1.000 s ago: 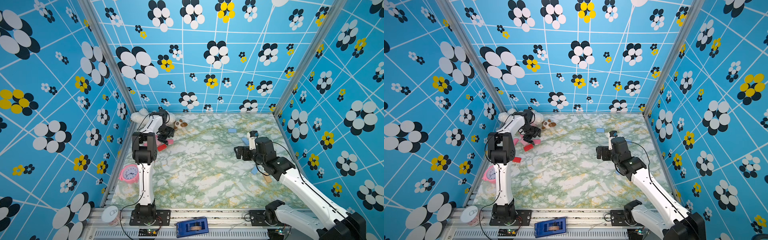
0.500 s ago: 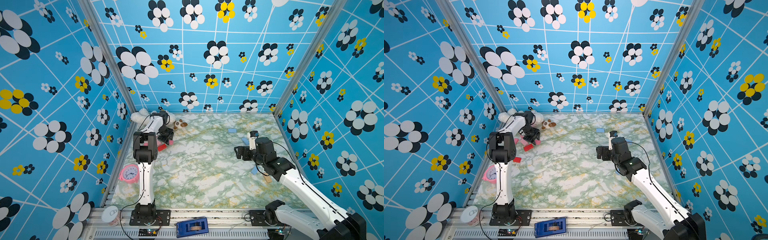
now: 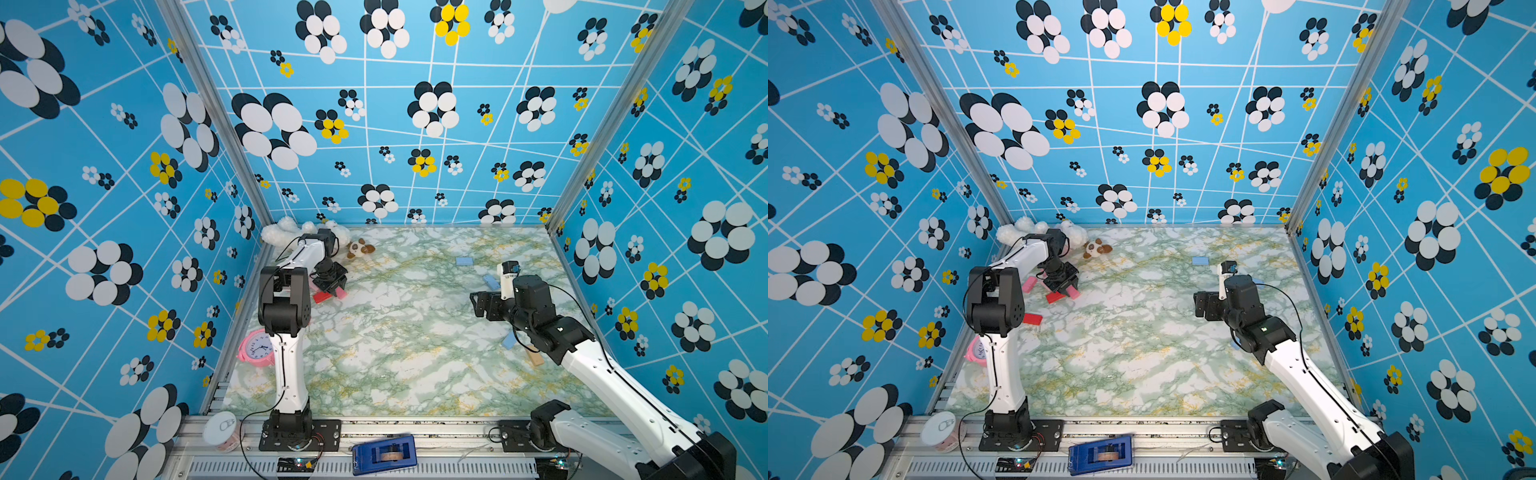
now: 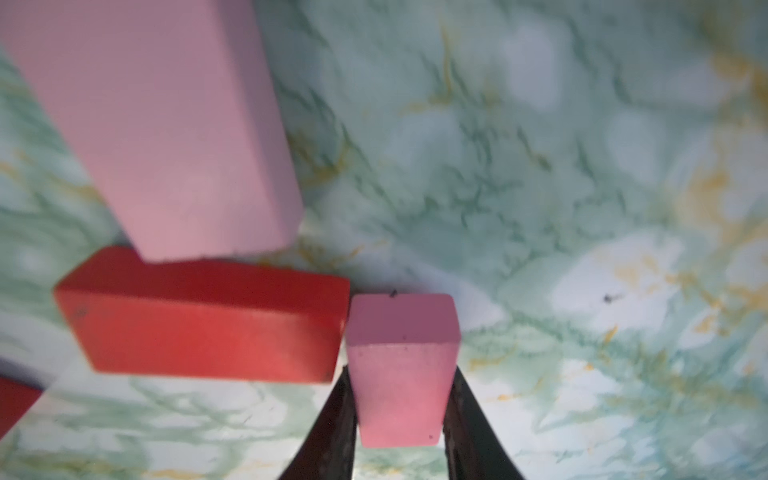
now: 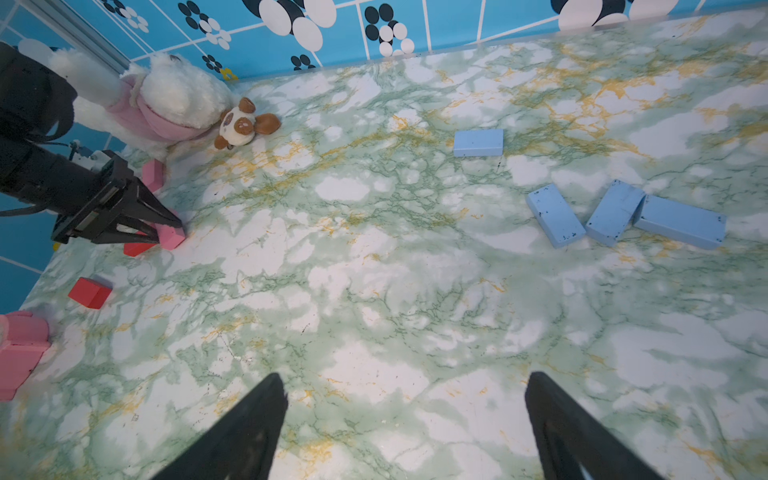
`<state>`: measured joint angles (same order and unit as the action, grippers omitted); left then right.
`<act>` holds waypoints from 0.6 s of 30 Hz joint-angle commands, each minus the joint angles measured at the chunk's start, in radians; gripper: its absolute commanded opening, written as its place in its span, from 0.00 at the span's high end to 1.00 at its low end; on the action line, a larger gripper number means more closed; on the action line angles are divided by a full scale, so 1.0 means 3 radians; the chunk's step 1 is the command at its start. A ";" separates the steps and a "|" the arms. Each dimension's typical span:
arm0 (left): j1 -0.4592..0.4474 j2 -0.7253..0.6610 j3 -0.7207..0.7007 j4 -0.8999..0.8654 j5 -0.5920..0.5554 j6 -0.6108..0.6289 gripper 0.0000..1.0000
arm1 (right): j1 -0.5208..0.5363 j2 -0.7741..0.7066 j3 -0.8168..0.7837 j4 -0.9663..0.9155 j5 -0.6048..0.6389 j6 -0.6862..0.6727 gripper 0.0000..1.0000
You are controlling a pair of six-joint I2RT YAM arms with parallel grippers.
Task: Assemble the letter t with building blocks
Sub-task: Pick up the building block from the center of the board.
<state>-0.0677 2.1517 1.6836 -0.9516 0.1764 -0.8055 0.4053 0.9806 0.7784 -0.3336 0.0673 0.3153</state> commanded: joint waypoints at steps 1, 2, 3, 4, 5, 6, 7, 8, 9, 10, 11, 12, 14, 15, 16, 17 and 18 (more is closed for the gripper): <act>-0.0198 -0.0596 -0.0406 0.0408 0.0086 0.0764 0.90 | 0.0029 -0.0047 0.0037 -0.0109 0.0095 -0.0019 0.07; -0.0224 -0.0715 -0.0532 0.0530 0.0185 0.0872 0.89 | 0.0027 -0.0046 0.0047 -0.0124 0.0097 -0.0025 0.07; -0.0256 -0.0807 -0.0607 0.0547 0.0210 0.0990 0.87 | 0.0029 -0.0043 0.0060 -0.0144 0.0099 -0.0028 0.07; -0.0301 -0.0848 -0.0583 0.0456 0.0168 0.1131 0.86 | 0.0029 -0.0041 0.0073 -0.0158 0.0099 -0.0024 0.07; -0.0345 -0.0846 -0.0509 0.0313 0.0087 0.1249 0.85 | 0.0029 -0.0035 0.0079 -0.0163 0.0098 -0.0020 0.07; -0.0411 -0.0817 -0.0394 0.0113 -0.0073 0.1362 0.85 | 0.0026 -0.0037 0.0080 -0.0160 0.0089 -0.0013 0.07; -0.0476 -0.0770 -0.0279 -0.0061 -0.0238 0.1471 0.85 | 0.0029 -0.0030 0.0085 -0.0153 0.0085 0.0000 0.07; -0.0546 -0.0725 -0.0199 -0.0174 -0.0369 0.1557 0.85 | 0.0028 -0.0023 0.0088 -0.0145 0.0079 0.0002 0.07; -0.0607 -0.0675 -0.0118 -0.0269 -0.0474 0.1621 0.85 | 0.0027 -0.0013 0.0098 -0.0137 0.0072 0.0010 0.07; -0.0658 -0.0630 -0.0059 -0.0329 -0.0527 0.1652 0.85 | 0.0026 -0.0003 0.0114 -0.0139 0.0067 0.0013 0.07; -0.0691 -0.0597 -0.0013 -0.0367 -0.0558 0.1656 0.86 | 0.0032 0.0011 0.0121 -0.0142 0.0062 0.0018 0.07; -0.0718 -0.0560 0.0025 -0.0380 -0.0537 0.1647 0.85 | 0.0035 0.0023 0.0142 -0.0152 0.0054 0.0026 0.07; -0.0767 -0.0498 0.0085 -0.0376 -0.0505 0.1598 0.85 | 0.0035 0.0030 0.0167 -0.0174 0.0032 0.0043 0.08; -0.0814 -0.0456 0.0127 -0.0380 -0.0528 0.1598 0.85 | 0.0040 0.0029 0.0172 -0.0181 0.0027 0.0058 0.08; -0.0853 -0.0407 0.0175 -0.0389 -0.0542 0.1598 0.85 | 0.0045 0.0017 0.0172 -0.0181 0.0026 0.0065 0.08; -0.0879 -0.0363 0.0212 -0.0387 -0.0522 0.1596 0.85 | 0.0050 0.0010 0.0165 -0.0176 0.0026 0.0077 0.08; -0.0899 -0.0312 0.0244 -0.0374 -0.0463 0.1597 0.85 | 0.0049 -0.0005 0.0157 -0.0176 0.0026 0.0079 0.08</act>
<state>-0.3210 2.0212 1.7149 -1.0218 0.0517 -0.3538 0.4107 0.9863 0.7990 -0.3634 0.0757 0.3237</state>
